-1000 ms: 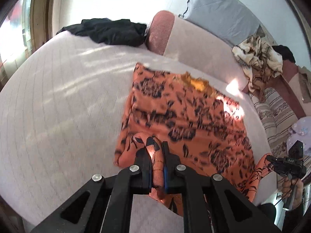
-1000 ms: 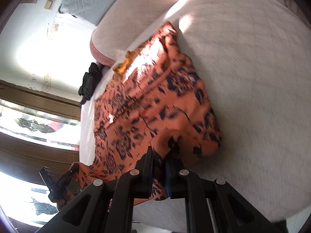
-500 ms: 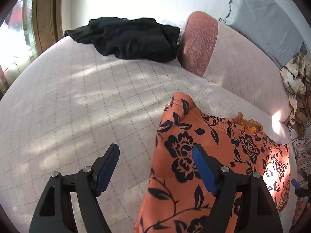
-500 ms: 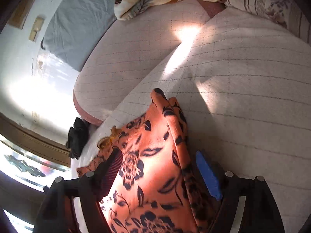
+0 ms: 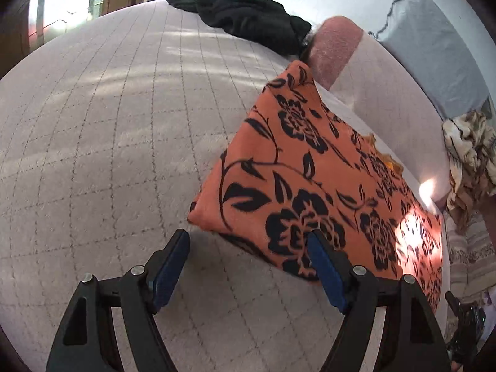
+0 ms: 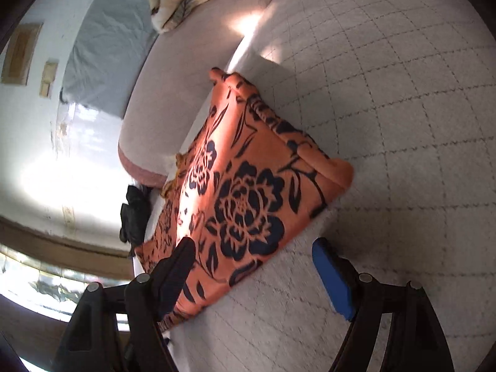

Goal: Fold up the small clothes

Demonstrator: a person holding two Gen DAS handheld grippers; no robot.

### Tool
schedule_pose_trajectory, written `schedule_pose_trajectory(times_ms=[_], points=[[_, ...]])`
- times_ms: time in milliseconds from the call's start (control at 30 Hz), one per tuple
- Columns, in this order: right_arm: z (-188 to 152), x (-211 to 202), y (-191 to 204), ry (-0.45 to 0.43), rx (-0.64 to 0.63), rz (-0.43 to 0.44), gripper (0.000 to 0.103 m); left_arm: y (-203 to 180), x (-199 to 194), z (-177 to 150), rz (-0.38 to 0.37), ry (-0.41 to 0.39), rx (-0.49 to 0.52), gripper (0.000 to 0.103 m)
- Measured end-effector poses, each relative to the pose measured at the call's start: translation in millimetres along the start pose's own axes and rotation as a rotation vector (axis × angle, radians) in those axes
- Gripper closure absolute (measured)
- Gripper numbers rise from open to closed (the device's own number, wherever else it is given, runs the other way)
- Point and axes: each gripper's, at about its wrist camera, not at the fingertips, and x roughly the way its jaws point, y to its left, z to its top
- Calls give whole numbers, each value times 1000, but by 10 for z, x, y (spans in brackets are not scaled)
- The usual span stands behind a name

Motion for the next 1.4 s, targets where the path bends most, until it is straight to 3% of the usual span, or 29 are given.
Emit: schedule_pose_trajectory(times_ms=[67, 100, 133, 167, 200, 267, 367, 500, 600, 700, 733, 800, 833, 867, 900, 967, 1067, 1167, 1267, 1400], points=[[93, 110, 36, -38, 40, -12, 24, -47, 85, 84, 22, -14, -36, 28], [132, 148, 59, -63, 56, -22, 26, -68, 119, 138, 23, -14, -44, 40], [176, 203, 87, -74, 65, -24, 33, -105, 165, 200, 43, 2, -28, 77], [225, 278, 108, -64, 61, -38, 62, -119, 207, 263, 36, 26, -25, 83], [267, 356, 99, -47, 76, -63, 81, -132, 201, 317, 29, 32, -32, 85], [332, 438, 118, -20, 99, -62, 84, -215, 73, 412, 15, 14, -3, 87], [353, 169, 408, -45, -14, -42, 86, -352, -391, 479, -25, -77, 56, 90], [289, -347, 777, -97, -118, -22, 91, -399, -988, 328, -69, -151, 80, 91], [106, -729, 780, -90, -149, -13, 91, -203, -1311, -2, -88, -135, 57, 91], [-233, -1021, 467, -40, -177, -56, 86, 116, -1268, -505, -13, -94, 69, 86], [-345, -1034, 256, 3, -157, -75, 86, 250, -1131, -639, 26, -43, 64, 78], [-493, -1011, -221, 65, -105, -184, 75, 587, -865, -773, 96, 83, -13, 73], [-541, -1040, -443, 82, -60, -226, 74, 713, -843, -770, 60, 98, -51, 72], [-569, -1134, -614, 76, -8, -153, 77, 762, -898, -727, 41, 86, -60, 67], [-573, -1236, -687, 68, 24, -135, 75, 756, -989, -675, 72, 57, -43, 64], [-540, -1510, -636, -4, -8, -185, 73, 702, -1211, -557, 113, -56, -2, 60], [-419, -1813, -406, -78, -79, -144, 73, 523, -1384, -409, 78, -127, 56, 51], [-268, -1692, 25, -30, -217, -60, 73, 207, -1349, -395, -5, -115, 157, 47], [-136, -1207, 365, 141, -286, 31, 73, -103, -1179, -466, -71, -84, 267, 42], [147, -394, 449, 285, -251, 26, 73, -274, -752, -491, -70, -14, 316, 41]])
